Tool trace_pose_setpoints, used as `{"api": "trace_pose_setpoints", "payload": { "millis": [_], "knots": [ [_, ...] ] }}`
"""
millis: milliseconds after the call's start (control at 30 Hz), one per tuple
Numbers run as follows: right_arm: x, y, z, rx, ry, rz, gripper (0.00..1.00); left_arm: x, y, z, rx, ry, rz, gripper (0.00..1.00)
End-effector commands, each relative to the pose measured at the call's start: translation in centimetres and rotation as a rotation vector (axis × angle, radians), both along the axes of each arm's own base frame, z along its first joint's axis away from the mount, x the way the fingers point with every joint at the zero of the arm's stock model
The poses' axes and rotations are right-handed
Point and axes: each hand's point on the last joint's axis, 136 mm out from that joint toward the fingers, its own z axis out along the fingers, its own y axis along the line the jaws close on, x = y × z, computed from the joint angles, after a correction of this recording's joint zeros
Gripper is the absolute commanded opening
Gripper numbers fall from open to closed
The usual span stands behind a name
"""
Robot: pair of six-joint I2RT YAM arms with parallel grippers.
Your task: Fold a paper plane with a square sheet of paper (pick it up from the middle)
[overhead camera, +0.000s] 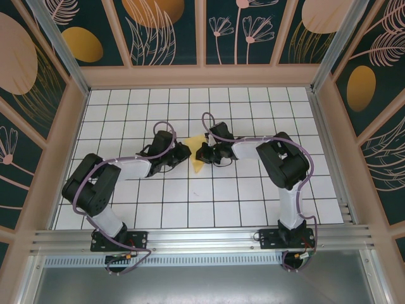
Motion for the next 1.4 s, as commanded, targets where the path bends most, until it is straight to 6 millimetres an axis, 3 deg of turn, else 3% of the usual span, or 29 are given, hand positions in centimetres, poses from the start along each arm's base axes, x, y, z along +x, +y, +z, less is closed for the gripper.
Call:
{"api": "trace_pose_setpoints", "payload": {
  "millis": [0,33,233,900,1033,1367],
  "knots": [
    [-0.7,-1.3,-3.4,-0.114,0.043,-0.008,0.0,0.2,-1.4,0.5,-0.051,-0.021,-0.043,0.08],
    [-0.7,-1.3,-3.5,-0.114,0.045,-0.008,0.0,0.1,-1.5,-0.7,-0.042,0.005,-0.046,0.07],
    [-0.8,-1.2,-3.4,-0.109,0.047,-0.007,0.0,0.3,-1.8,-2.1,-0.023,0.04,-0.045,0.01],
    [-0.9,-1.1,-3.1,-0.094,0.042,0.001,0.0,0.4,-0.6,-4.6,0.075,0.097,0.008,0.02],
    [-0.7,-0.5,-1.9,-0.057,0.022,0.018,0.0,0.3,-0.4,-5.1,0.088,0.106,0.005,0.02],
    [-1.0,0.8,3.5,0.09,-0.087,0.12,0.03,-0.3,0.0,-6.2,0.109,0.131,0.004,0.01]
  ]
}}
